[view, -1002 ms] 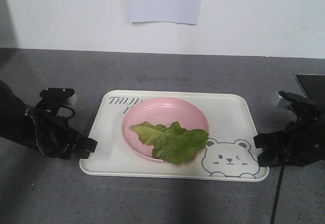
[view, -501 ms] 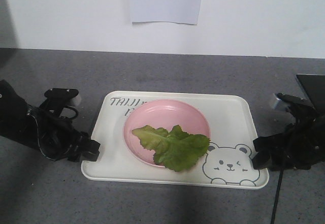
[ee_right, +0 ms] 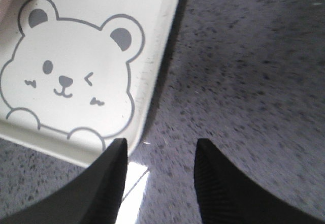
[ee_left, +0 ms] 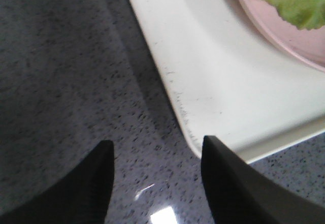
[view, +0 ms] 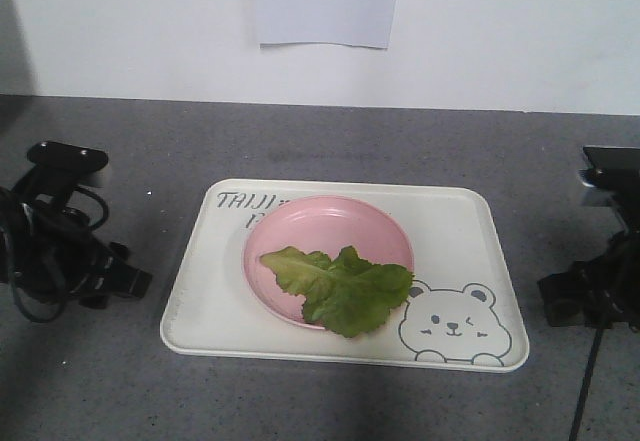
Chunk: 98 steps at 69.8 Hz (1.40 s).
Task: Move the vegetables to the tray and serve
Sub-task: 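Open both grippers and pull them back from the tray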
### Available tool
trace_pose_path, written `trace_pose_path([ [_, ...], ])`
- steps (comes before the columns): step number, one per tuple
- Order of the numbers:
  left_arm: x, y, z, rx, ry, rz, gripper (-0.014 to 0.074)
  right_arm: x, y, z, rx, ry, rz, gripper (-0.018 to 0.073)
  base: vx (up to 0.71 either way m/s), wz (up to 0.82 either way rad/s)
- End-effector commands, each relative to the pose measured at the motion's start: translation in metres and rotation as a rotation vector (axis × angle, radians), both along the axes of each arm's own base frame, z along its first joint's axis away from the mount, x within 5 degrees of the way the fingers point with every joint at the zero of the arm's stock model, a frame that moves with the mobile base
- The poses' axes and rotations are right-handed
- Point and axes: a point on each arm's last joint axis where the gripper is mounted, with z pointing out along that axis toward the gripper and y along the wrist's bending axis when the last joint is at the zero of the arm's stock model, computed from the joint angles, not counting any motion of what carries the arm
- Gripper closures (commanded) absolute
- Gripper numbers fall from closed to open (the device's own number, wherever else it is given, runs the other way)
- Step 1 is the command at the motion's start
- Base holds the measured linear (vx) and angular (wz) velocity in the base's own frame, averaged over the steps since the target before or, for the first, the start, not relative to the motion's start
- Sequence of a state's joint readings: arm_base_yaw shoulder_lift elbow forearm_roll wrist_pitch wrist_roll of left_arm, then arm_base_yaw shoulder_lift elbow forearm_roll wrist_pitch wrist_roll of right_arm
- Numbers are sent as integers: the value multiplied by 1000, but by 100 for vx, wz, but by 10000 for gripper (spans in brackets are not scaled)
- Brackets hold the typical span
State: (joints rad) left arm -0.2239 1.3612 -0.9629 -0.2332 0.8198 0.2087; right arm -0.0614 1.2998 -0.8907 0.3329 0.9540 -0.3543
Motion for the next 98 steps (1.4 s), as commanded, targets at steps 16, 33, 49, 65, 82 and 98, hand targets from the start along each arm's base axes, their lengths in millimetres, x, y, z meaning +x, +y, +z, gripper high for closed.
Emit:
trace_pose_path([
  [16,-52,24,64,25,-287,111,249,-68,0,45,-54,-273,-33,284,0,0],
  [33,-99,36,59,-33,-504,128,262,-123,-3,59,-150,-476,-34,284,0,0],
  [49,-121,41,52,-71,-617,143,263,-154,-6,66,-190,-536,-82,316,0,0],
  [65,-120,41,52,-82,-620,153,401,-156,-6,67,-168,-543,-112,412,0,0],
  [82,-119,41,54,-91,-638,159,605,-156,-4,67,-137,-542,-113,570,0,0],
  [98,-120,41,53,-89,-629,158,603,-157,-3,67,-136,-534,-112,569,0,0],
])
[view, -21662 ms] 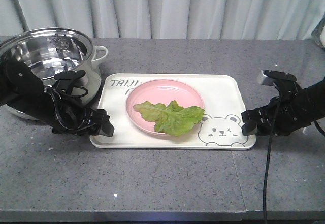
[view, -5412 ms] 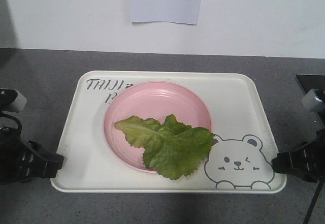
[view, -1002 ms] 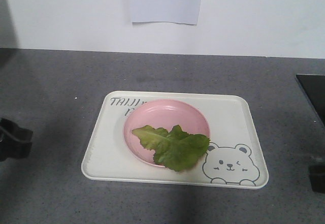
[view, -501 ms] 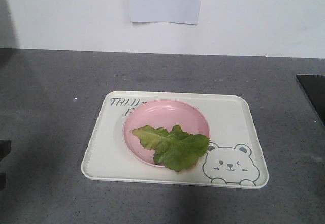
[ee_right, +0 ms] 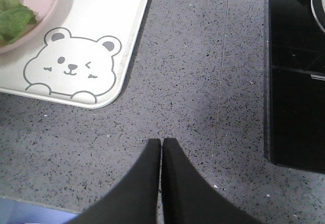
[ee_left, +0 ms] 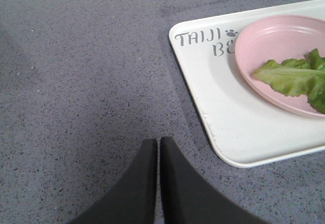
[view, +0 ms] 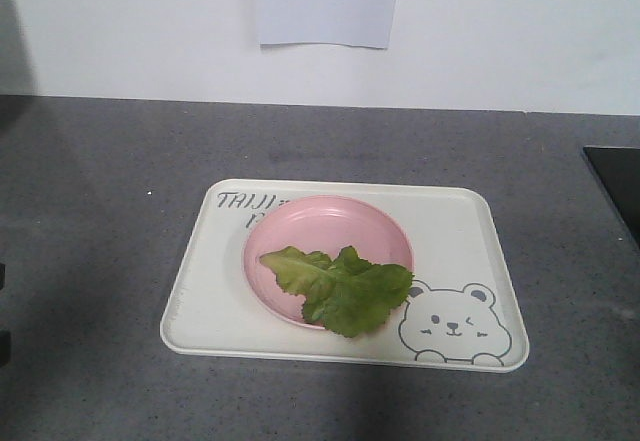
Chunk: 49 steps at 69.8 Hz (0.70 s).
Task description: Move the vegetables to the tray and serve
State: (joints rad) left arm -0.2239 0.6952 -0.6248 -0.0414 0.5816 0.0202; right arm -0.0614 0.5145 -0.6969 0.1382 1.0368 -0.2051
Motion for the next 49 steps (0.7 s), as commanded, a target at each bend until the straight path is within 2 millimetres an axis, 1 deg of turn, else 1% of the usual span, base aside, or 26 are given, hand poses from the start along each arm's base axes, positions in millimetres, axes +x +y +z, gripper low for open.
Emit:
trace_pose_path([
  [1,3,-1,13,-30,-83,6,603,3,0,9,9,-62,-5,569,0,0],
  [36,1,0,14,-32,-91,6,603,3,0,9,9,-62,-5,569,0,0],
  [43,-10,3,17,-43,-148,10,603,3,0,9,9,-62,-5,569,0,0],
  [49,-25,10,8,-69,-228,46,603,3,0,9,9,-62,-5,569,0,0],
])
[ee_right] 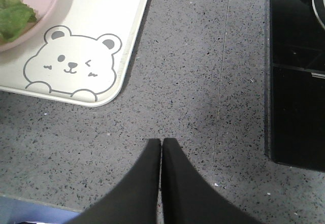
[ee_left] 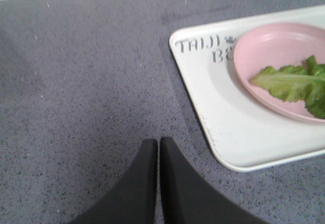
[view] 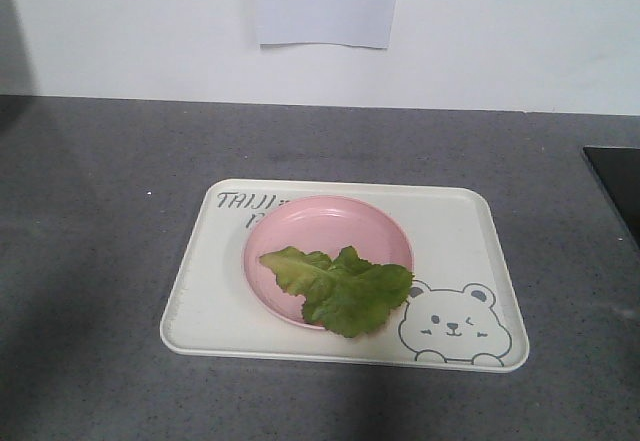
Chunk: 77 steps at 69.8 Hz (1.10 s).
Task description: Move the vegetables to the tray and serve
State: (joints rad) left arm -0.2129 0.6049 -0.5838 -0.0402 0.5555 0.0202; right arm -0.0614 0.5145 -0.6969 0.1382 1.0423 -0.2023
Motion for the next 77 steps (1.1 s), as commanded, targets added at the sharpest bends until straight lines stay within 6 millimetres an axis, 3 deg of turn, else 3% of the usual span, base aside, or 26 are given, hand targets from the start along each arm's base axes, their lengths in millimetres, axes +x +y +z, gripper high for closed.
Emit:
trace_pose_path([
  [1,-11,6,6,-56,-171,44,603,4,0,10,7,-68,-4,569,0,0],
  [19,-50,22,-57,-94,-398,170,603,4,0,10,6,-68,-4,569,0,0],
  [26,-56,23,-82,-102,-437,173,603,4,0,10,6,-68,-4,569,0,0],
  [42,-60,23,-112,-143,-542,181,603,4,0,10,6,-68,-4,569,0,0],
  [77,-59,23,-117,-142,-507,180,603,4,0,10,6,-63,-3,569,0,0],
])
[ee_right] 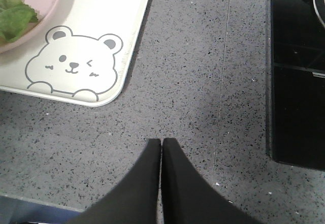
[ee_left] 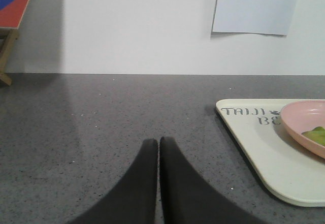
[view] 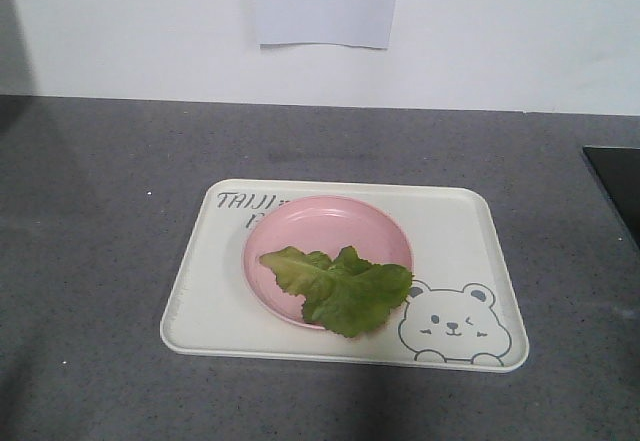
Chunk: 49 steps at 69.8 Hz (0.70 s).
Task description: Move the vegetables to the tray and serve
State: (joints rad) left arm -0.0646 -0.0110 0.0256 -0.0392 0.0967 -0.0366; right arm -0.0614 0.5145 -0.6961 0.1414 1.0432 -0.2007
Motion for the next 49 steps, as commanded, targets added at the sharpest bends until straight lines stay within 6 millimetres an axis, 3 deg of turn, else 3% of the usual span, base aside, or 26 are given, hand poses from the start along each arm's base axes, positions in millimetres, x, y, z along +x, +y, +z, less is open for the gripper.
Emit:
trace_pose_path([
  [1,0,0,-2,-18,-57,0,603,4,0,10,2,-65,-3,569,0,0],
  [49,0,-2,-1,1,-74,-38,603,3,0,9,2,-51,-1,569,0,0],
])
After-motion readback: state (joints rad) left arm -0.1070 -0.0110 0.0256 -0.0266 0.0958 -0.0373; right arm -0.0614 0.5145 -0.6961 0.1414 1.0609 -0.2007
